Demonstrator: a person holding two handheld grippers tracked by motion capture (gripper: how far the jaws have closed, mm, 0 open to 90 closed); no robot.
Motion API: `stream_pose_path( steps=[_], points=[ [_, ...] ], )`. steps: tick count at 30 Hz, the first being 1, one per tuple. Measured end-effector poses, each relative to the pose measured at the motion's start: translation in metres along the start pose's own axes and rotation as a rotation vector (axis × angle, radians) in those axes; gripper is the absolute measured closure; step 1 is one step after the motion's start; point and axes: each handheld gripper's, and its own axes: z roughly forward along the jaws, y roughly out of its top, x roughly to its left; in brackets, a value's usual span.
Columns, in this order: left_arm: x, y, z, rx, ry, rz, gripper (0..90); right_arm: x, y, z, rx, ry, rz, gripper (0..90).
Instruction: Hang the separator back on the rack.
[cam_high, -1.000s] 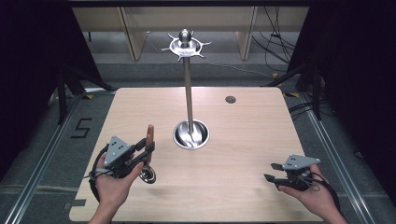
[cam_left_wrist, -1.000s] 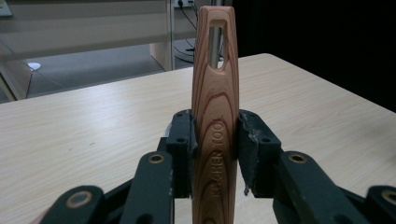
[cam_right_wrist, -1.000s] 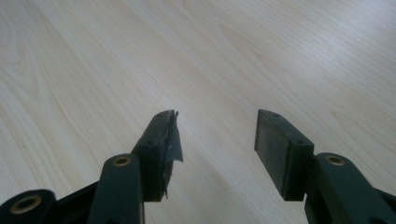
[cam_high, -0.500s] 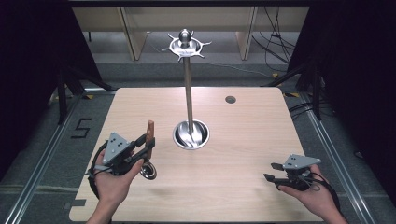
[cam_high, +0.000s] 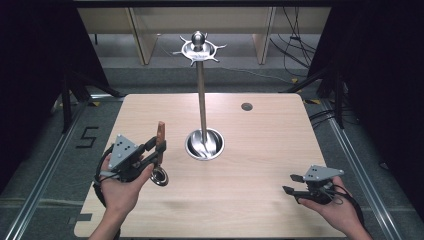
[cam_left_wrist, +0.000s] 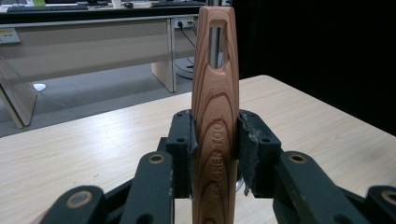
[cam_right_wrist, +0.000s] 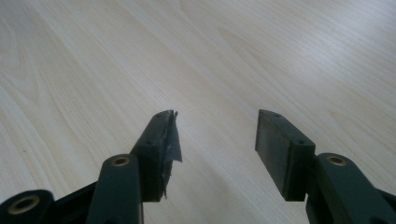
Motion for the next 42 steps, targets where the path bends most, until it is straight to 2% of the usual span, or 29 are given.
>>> stream_pose_path(
  steps=[15, 19, 20, 21, 23, 30, 42],
  points=[
    [-0.005, 0.010, 0.003, -0.029, -0.003, 0.005, 67.2, 0.000, 0.000, -0.001, 0.003, 0.002, 0.003, 48.3],
    [-0.006, 0.016, 0.006, -0.038, -0.006, 0.007, 67.2, 0.001, 0.000, -0.002, 0.007, 0.002, 0.021, 48.3],
    [-0.006, 0.016, 0.006, -0.038, -0.006, 0.007, 67.2, 0.000, 0.000, 0.000, -0.010, -0.009, -0.003, 48.3],
    [-0.006, 0.018, 0.007, -0.042, -0.006, 0.008, 67.2, -0.001, 0.000, -0.001, -0.013, -0.010, -0.007, 48.2],
    [-0.007, 0.020, 0.008, -0.046, -0.008, 0.007, 67.2, 0.000, 0.000, -0.001, -0.004, -0.008, 0.008, 48.3],
    [-0.009, 0.025, 0.010, -0.057, -0.013, 0.012, 67.2, -0.001, 0.000, -0.001, -0.007, -0.012, -0.008, 48.2],
    [-0.012, 0.032, 0.013, -0.071, -0.022, 0.007, 67.2, -0.001, 0.000, -0.002, -0.012, -0.011, 0.004, 48.2]
  ],
)
